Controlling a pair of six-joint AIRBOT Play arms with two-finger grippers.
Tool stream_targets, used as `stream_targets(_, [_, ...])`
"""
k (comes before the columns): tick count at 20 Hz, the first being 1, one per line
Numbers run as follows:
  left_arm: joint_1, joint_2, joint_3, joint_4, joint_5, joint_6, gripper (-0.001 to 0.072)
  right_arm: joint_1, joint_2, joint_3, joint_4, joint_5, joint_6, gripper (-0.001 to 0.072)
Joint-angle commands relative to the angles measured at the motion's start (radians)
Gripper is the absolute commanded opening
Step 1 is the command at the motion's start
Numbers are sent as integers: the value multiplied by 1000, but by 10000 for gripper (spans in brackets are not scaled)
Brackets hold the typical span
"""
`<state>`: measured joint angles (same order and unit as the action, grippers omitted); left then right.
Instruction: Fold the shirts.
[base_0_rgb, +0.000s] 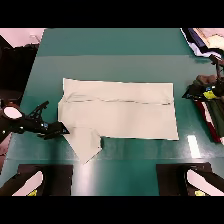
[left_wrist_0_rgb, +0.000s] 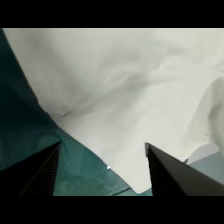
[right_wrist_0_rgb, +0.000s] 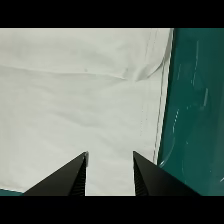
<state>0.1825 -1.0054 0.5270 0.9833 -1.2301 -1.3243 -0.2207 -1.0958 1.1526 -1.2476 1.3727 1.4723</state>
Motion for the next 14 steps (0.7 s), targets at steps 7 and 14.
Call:
stream_targets(7, [-177,14,-42,-10,112,-69,609,0,6,0,0,2,0,337])
stream_targets(14, [-177,16,-15,-14,75,-96,26,-47,7,-37,-1,142,-50,335])
